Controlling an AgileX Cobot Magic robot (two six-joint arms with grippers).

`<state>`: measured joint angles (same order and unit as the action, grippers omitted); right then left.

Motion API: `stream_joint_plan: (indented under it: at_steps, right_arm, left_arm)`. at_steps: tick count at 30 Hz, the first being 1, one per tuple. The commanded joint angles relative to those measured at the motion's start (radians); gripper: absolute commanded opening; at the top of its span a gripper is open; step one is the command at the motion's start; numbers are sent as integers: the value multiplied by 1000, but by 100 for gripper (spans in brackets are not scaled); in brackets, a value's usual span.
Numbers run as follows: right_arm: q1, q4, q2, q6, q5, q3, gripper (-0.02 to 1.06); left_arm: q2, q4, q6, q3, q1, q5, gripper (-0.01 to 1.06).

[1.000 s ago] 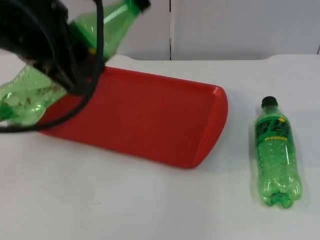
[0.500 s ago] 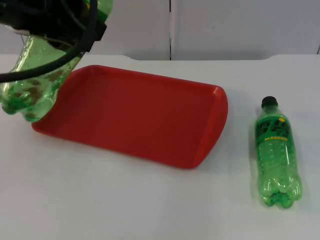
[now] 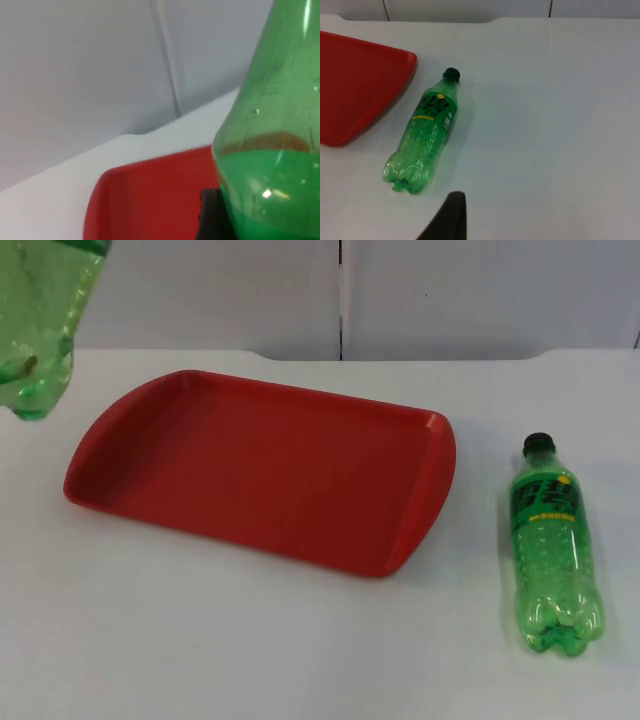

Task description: Place the bottle upright on the tray.

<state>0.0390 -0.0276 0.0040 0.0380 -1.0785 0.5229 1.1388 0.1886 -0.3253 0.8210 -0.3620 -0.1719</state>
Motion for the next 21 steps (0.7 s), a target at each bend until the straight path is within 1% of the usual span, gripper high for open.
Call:
stream_joint_plan:
  at_steps: [1,2,3,4,5,7,8,9,10,11,12,15,18,19,20,21]
  right_arm:
    - [-5,-1,-4,0,1,-7,102]
    - [-5,-1,-4,0,1,-7,102]
    - [-5,-1,-4,0,1,-7,102]
    - [-5,-1,-4,0,1,-7,102]
    - [-5,-1,-4,0,1,-7,102]
    - [-5,-1,-4,0,1,-7,102]
    - [-5,-1,-4,0,1,-7,102]
    - [-5,-1,-4,0,1,-7,102]
    - [-5,-1,-4,0,1,-7,102]
    - [-5,-1,-4,0,1,-7,102]
    - [-5,-1,-4,0,1,-7,102]
    - [-5,-1,-4,0,1,-7,102]
    - [-5,-3,-4,0,1,-7,102]
    - [-5,-3,-4,0,1,-7,102]
    - [-5,-3,-4,0,1,-7,102]
    - [-5,-3,-4,0,1,-7,102]
  left_arm:
    - [-20,-138,198,4,3,22,0]
    - [-27,-250,356,4,3,34,0]
    - [-27,-283,406,4,3,37,0]
    - [-27,-283,406,4,3,37,0]
    - [-27,-344,515,4,3,60,0]
    - [-27,-403,604,2,3,84,0]
    - [-25,-478,686,2,3,101,0]
    - [-23,-514,732,2,3,106,0]
    - [-23,-514,732,2,3,106,0]
    - [-19,-544,773,2,3,108,0]
    - [-13,-561,788,2,8,108,0]
    - [0,-563,791,2,31,115,0]
    - [30,-532,791,2,90,162,0]
    - [39,-532,791,2,104,189,0]
    - [39,-532,791,2,104,189,0]
    - [46,-532,791,2,118,214,0]
